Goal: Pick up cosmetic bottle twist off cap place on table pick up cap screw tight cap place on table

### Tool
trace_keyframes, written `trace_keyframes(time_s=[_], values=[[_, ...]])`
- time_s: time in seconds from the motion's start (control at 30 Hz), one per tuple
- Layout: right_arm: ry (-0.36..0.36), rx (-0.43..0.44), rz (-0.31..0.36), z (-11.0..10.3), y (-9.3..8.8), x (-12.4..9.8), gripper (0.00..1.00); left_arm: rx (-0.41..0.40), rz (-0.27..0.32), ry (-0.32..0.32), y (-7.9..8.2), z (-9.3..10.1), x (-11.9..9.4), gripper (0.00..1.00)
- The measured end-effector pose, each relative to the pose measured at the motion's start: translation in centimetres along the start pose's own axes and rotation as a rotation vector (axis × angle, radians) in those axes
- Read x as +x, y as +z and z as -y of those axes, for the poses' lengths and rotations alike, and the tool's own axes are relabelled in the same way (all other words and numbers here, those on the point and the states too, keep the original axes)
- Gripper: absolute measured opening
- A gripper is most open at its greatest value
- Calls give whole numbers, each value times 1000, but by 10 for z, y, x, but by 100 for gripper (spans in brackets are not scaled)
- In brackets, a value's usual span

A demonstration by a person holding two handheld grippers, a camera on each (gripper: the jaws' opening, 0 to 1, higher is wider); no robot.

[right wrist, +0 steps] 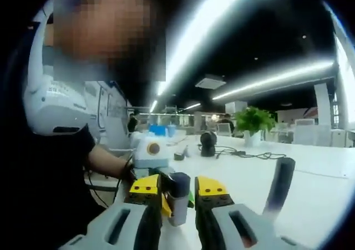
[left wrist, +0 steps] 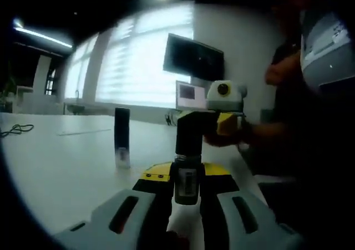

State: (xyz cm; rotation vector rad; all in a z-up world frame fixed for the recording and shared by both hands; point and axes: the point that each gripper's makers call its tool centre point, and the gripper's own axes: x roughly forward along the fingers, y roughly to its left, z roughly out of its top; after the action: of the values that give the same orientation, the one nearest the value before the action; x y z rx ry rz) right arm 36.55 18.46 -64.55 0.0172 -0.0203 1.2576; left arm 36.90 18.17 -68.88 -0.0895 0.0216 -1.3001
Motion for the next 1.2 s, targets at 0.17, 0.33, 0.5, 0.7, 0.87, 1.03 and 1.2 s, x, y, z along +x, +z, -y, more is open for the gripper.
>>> trace_keyframes(time_s=[0.17,0.33,0.5,0.7,0.87,1.03,1.2], values=[[48,-14,-26,7,0,3,18,-11,10,-13,3,0,0,8],[108,3,-30,10,2,6,18,-2,6,-38,3,-3,3,8],[161,6,-81,12,-7,12,19,0,-13,-68,-1,-6,8,8],[188,7,-110,8,-15,14,18,4,-17,-89,-2,0,7,8],[198,7,-116,3,-17,14,14,7,-17,-100,-2,4,7,8],[196,29,-115,4,-17,14,12,5,-12,-102,-1,5,7,8],[193,30,-105,3,-17,14,9,12,-15,-98,-2,4,7,8]])
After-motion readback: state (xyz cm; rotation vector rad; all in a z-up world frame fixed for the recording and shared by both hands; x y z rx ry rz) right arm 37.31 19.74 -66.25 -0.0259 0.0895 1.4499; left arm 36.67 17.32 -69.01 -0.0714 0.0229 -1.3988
